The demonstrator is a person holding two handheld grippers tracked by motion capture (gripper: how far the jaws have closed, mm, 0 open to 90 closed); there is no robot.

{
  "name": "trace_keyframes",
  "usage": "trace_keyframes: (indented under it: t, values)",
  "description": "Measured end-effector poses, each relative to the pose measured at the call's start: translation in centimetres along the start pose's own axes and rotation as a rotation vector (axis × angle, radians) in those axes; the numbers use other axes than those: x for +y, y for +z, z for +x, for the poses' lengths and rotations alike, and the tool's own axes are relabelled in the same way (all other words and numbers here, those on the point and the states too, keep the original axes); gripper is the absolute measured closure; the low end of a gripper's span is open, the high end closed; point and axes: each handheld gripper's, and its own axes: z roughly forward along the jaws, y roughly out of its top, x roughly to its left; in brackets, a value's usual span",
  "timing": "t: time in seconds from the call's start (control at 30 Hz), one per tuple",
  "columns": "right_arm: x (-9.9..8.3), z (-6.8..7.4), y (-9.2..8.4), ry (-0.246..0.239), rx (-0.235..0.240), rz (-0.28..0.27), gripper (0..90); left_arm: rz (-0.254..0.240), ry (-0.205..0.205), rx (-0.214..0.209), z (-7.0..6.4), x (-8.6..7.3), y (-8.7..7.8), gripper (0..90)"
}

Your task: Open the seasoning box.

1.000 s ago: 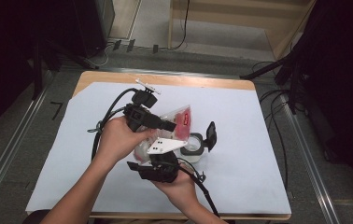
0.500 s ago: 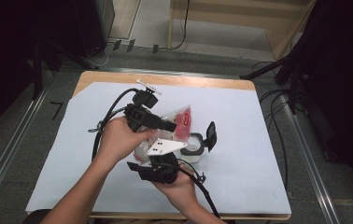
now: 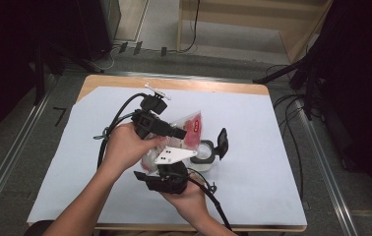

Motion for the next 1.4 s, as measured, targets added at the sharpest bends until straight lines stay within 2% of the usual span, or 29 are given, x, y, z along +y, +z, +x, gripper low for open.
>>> trace_keyframes:
  t: [1.4]
  values:
    - [-0.05,0.16,0.01,-0.005,-0.008,-0.004,63.7,0.001,0.000,-0.001,-0.20,-0.01,0.04,69.1]
